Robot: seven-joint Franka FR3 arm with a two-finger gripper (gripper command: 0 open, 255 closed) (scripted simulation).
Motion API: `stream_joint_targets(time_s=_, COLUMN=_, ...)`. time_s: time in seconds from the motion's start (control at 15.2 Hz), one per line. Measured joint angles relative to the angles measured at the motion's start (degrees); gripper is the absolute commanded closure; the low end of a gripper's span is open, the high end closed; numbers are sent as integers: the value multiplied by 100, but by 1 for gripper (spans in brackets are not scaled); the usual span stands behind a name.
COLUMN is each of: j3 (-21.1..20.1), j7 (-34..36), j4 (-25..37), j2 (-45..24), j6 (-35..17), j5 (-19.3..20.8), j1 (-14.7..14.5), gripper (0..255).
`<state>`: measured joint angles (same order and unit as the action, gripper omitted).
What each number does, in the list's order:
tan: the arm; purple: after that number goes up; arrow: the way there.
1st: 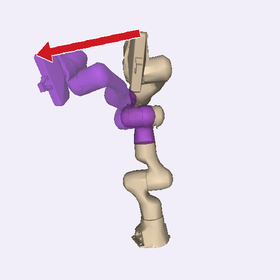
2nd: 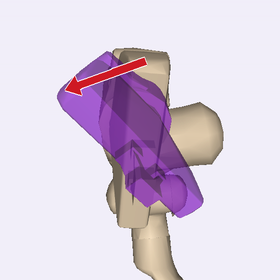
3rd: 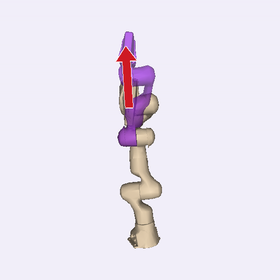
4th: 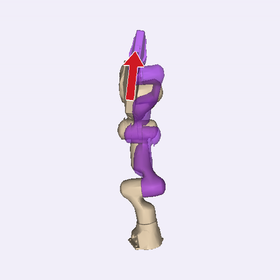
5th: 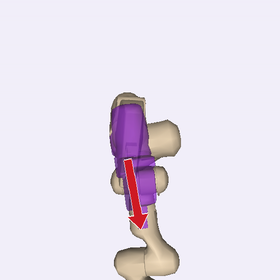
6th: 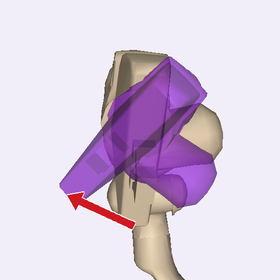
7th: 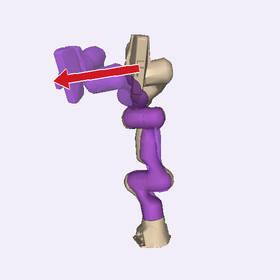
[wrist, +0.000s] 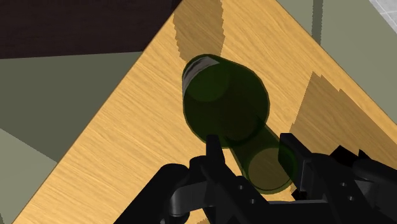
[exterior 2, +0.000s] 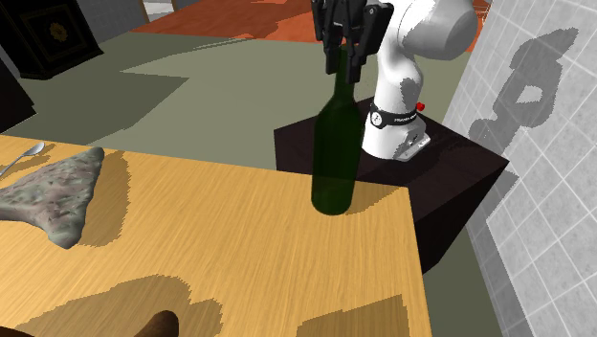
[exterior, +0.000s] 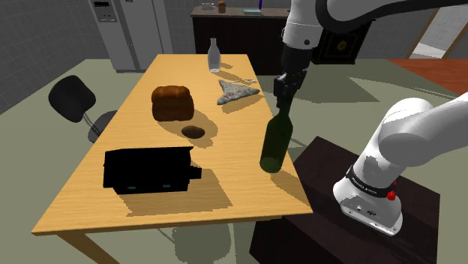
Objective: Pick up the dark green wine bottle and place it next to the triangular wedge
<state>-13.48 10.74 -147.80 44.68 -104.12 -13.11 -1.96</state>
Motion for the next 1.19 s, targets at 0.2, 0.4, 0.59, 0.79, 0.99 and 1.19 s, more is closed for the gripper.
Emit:
stream_joint_targets(time_s=0.2, j3=37, j7=14, j4=217, j2=5, j6=223, j5=36, j1=15, gripper=255)
stream_joint_targets(time_s=0.4, j3=76, j7=25, j4=476, j2=-28, j6=448, j5=79, j1=37, gripper=255)
stream_joint_targets(time_s=0.59, j3=104, j7=56, j4=710, j2=-7, j6=702, j5=103, j1=40, gripper=255)
stream_joint_targets(time_s=0.79, j3=130, j7=76, j4=962, j2=-47, j6=913, j5=131, j1=53, gripper=255)
stream_joint_targets(time_s=0.99, j3=157, j7=94, j4=1233, j2=-110, j6=1121, j5=162, j1=70, gripper=255)
stream_joint_targets(time_s=1.19, j3=180, j7=115, j4=1463, j2=-141, j6=1320, j5=182, j1=77, gripper=255)
